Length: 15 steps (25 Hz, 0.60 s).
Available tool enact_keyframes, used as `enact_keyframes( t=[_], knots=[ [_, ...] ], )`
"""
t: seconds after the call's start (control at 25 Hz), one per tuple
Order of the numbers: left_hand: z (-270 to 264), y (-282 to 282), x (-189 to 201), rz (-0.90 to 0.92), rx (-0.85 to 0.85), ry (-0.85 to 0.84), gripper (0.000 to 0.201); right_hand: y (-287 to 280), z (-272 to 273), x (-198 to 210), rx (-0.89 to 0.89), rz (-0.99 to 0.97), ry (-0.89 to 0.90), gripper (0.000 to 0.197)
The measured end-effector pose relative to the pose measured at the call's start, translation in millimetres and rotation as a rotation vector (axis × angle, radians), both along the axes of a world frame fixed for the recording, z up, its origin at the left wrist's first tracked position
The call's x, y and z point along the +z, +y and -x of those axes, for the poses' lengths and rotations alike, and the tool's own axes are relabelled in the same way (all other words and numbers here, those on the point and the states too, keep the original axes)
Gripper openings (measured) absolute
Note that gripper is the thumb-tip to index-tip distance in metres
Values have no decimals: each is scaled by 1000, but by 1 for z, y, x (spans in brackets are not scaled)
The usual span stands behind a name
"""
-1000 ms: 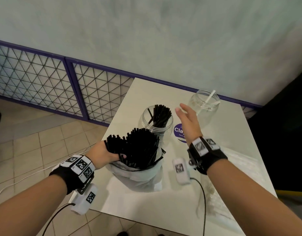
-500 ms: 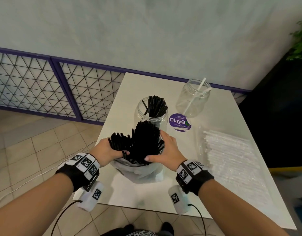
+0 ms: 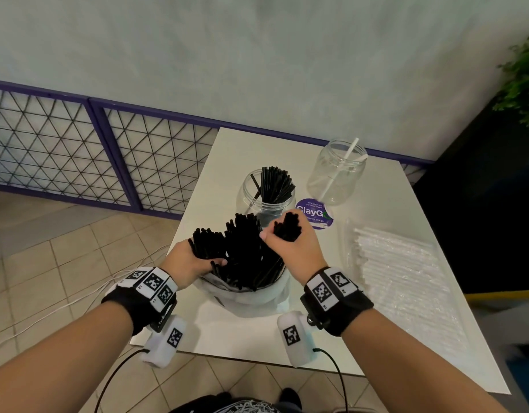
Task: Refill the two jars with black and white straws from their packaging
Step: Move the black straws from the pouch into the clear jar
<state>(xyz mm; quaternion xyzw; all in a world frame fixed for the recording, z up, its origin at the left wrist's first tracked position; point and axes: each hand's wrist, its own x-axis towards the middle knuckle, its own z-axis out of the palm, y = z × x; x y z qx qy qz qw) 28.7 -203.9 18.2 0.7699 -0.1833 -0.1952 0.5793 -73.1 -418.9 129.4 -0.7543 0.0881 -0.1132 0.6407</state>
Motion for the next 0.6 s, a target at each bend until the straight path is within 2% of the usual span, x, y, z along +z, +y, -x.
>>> enact_keyframes(
  t=[0.12,0.28,0.48,0.6],
  knots=[
    [-2,1,-2,-18,0,-14,56,-5,-1,18,-1,-108,-90,29],
    [-2,-1,-2,-29,6,-32,49,-5,2,23,-9,-39,-103,18],
    [0,1,-3,-32,9,-27,51,-3,14,5,-140,-79,-132,20],
    [1,5,-8,-31,10,-38,58,-1,22,-13,-119,-86,-81,25]
  ],
)
